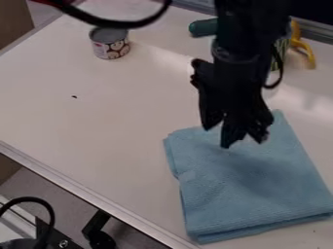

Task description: Move the blue cloth to the left bottom corner of the desk

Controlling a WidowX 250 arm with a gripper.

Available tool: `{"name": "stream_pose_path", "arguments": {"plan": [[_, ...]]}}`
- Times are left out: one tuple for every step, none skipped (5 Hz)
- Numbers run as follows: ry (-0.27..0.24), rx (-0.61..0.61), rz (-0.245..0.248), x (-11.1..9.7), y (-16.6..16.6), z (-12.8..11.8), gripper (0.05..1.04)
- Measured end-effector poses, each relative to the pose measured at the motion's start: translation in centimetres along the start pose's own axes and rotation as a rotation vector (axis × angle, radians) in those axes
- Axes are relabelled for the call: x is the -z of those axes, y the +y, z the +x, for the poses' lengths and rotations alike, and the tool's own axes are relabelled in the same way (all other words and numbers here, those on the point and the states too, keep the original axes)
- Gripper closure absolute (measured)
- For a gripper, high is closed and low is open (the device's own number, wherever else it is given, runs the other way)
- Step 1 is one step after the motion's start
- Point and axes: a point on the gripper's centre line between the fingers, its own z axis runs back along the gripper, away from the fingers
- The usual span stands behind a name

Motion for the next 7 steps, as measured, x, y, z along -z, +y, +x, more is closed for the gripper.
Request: {"name": "stream_pose_path", "arguments": {"plan": [[-0.03,0.075,-0.002,1.1,-1.2,0.1,0.924],[-0.046,0.097,-0.021,2.0,-2.1,0.6,1.029],[-0.044,0.087,-0.007,3.3,-3.1,0.7,1.031],[-0.015,0.064,-0.07,3.8,-4.2,0.7,1.031],[-0.036,0.05,-0.051,3.9,-4.0,1.0,1.031],[-0.065,-0.063,0.01,4.6,-2.7,0.8,1.031],[-0.082,-0.216,0.034,4.6,-1.2,0.7,1.031]]}}
